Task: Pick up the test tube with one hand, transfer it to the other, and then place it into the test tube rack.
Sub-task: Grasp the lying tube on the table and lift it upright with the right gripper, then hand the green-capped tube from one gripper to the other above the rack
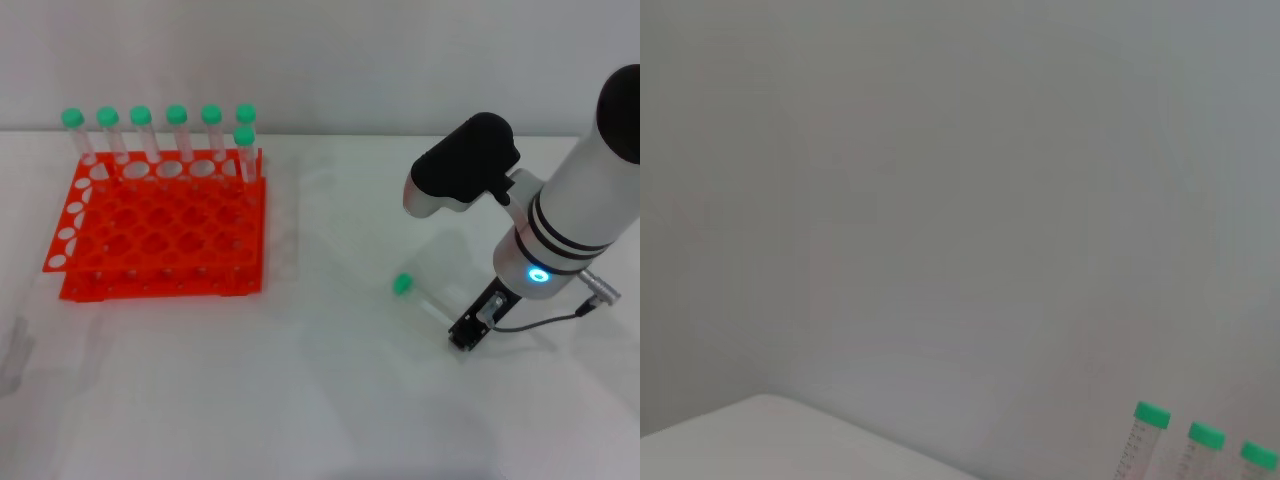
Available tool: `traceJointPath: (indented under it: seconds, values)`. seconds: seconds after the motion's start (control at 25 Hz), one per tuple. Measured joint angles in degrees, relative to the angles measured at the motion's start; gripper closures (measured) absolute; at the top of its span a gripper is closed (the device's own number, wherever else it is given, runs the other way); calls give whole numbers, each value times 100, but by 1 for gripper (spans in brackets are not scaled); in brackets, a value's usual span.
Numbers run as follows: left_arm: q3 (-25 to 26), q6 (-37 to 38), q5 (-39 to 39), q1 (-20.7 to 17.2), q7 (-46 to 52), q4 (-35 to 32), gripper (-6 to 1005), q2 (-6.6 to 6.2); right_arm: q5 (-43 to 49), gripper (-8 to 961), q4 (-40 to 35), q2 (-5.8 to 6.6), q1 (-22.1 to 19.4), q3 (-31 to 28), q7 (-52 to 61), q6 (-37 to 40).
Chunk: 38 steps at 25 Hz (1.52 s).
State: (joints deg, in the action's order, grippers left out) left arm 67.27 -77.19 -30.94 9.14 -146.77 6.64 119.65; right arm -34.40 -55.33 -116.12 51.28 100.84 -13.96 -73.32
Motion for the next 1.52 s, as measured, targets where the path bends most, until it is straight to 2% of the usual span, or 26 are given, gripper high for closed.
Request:
traceJointPath:
  seconds: [0.16,0.36,0.48,0.56,0.68,0.8,0.92,1.04,1.28,1.32,1.36,1.44,1.48,1.52]
  values:
    - [4,-6,-8,0,0,-12,146,-2,-3,723,-227,35,-65,-174,-124,48]
    - [5,-23,-9,0,0,-3,148,-12,-30,775,-455,45,-276,-751,-506,12]
    - [5,-62,-9,0,-1,16,149,-12,-153,771,-1048,46,-780,-1267,-909,77]
    - [0,-127,-10,14,-12,25,149,-12,-521,769,-1586,49,-1254,-1681,-1312,191]
    - [-29,-221,56,72,-11,32,150,-16,-1649,765,-2204,68,-2109,-2377,-2333,353]
    - [-46,-387,223,92,-7,36,151,-27,-3264,762,-2189,71,-2938,-3062,-3755,435]
    - [-48,-712,543,115,-28,38,152,-30,-5004,758,-1541,92,-3534,-3547,-5371,404]
    - [-48,-1030,937,186,-36,39,153,-36,-6406,754,-429,106,-3790,-3859,-7012,202]
    - [-49,-1224,2168,585,-10,82,155,-46,-8117,747,2156,100,-3689,-4033,-10808,-599]
    - [-48,-1225,2424,676,-8,100,155,-47,-8654,746,3039,88,-3608,-3992,-11967,-993]
    - [-48,-1225,2610,746,-7,114,155,-46,-8654,744,3039,88,-3608,-3992,-11967,-993]
    - [-48,-1195,2998,881,-6,201,156,-39,-9002,742,3738,70,-3531,-3980,-12733,-1296]
    - [-49,-1148,3235,945,-5,296,156,-32,-9002,741,3738,70,-3531,-3980,-12733,-1296]
    - [-48,-1094,3435,989,-4,397,157,-25,-9158,740,4204,52,-3478,-3982,-13181,-1456]
